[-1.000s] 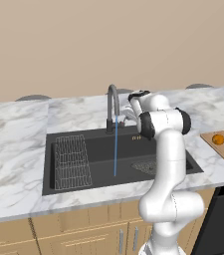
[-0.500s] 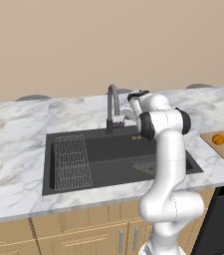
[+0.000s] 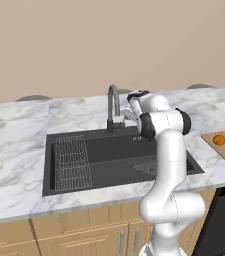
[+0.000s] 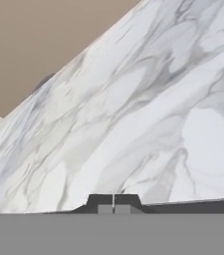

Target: Pick the orange, kiwi from the sink and place them on the cutting board to airdry. Then turn off the sink faucet.

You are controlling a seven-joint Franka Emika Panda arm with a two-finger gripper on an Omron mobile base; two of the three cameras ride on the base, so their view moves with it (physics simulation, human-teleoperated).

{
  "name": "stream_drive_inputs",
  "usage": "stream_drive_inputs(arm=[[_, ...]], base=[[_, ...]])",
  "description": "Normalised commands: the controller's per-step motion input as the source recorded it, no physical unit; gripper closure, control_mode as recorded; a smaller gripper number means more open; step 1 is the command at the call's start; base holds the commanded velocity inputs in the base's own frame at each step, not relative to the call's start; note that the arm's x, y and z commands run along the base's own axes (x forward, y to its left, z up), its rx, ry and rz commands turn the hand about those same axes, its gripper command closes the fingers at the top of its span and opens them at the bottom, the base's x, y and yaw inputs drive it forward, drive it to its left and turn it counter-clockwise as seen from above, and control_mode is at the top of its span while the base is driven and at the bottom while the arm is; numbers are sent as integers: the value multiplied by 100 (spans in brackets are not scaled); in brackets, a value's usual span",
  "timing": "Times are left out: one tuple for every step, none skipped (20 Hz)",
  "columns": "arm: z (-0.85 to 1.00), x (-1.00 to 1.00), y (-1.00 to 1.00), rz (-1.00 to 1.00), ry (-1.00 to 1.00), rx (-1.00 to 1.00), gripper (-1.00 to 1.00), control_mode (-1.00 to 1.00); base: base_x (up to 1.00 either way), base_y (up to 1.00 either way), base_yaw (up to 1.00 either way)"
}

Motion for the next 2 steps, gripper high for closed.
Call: stream_drive_inputs(arm=[[3, 11, 53, 0, 0, 0, 100, -100], [3, 11, 54, 0, 0, 0, 100, -100]], base=[[0, 0, 0], [0, 0, 0]])
